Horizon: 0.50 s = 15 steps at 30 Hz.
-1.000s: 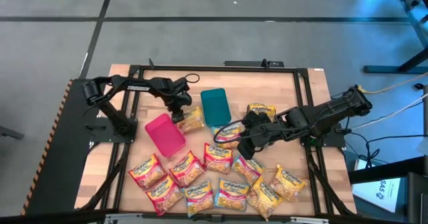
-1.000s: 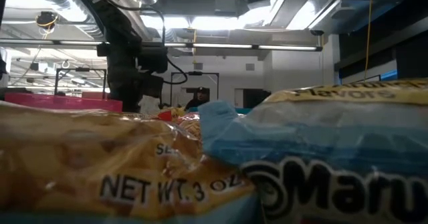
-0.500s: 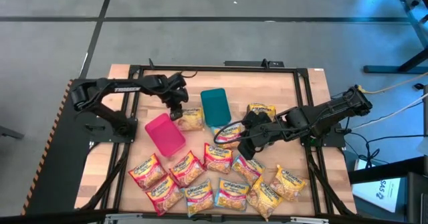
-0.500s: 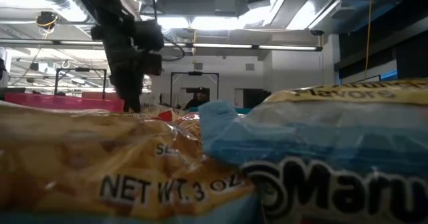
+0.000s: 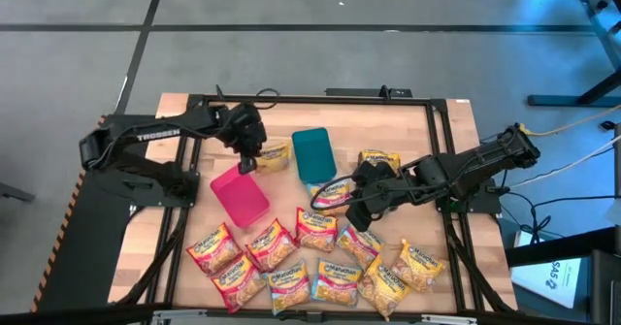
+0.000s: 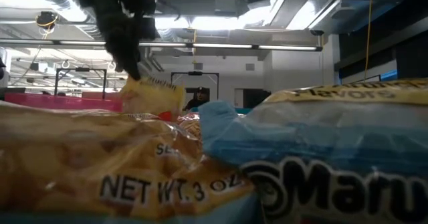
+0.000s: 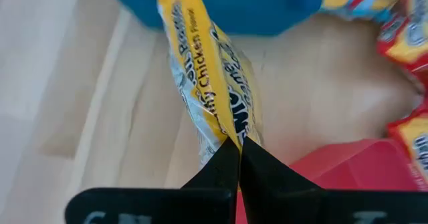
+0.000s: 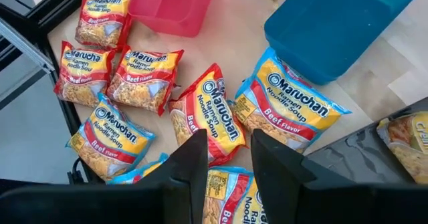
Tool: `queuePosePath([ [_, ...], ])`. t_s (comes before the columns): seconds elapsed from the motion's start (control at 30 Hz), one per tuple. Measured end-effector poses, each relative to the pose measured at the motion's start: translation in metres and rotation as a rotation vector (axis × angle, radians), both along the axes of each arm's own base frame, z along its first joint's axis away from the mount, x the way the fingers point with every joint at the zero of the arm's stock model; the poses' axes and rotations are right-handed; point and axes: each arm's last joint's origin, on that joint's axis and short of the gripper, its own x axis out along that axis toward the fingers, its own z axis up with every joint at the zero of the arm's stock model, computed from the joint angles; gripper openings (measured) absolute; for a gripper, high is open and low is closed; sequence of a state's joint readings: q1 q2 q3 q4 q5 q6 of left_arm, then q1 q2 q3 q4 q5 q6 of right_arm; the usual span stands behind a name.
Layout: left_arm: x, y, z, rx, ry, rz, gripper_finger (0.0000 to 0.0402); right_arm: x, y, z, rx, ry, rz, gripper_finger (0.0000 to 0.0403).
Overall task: Sort Maruchan noodles
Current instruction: Put the yellow noodle pack into the black bin
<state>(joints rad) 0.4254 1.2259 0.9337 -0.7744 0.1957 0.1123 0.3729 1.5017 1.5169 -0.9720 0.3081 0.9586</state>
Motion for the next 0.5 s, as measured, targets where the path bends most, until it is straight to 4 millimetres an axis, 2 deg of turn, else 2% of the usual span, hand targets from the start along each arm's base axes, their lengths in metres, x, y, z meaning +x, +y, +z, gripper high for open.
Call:
queuePosePath([
  [0.3, 0.019, -0.012, 0.054, 0.103, -0.152, -0.088, 0.0, -0.003, -0.004, -0.002, -0.096, 0.018, -0.057, 0.0113],
  [0.5, 0.033, -0.017, 0.061, 0.116, -0.185, -0.126, 0.0, -0.005, -0.008, -0.002, -0.205, 0.009, -0.106, 0.0113],
])
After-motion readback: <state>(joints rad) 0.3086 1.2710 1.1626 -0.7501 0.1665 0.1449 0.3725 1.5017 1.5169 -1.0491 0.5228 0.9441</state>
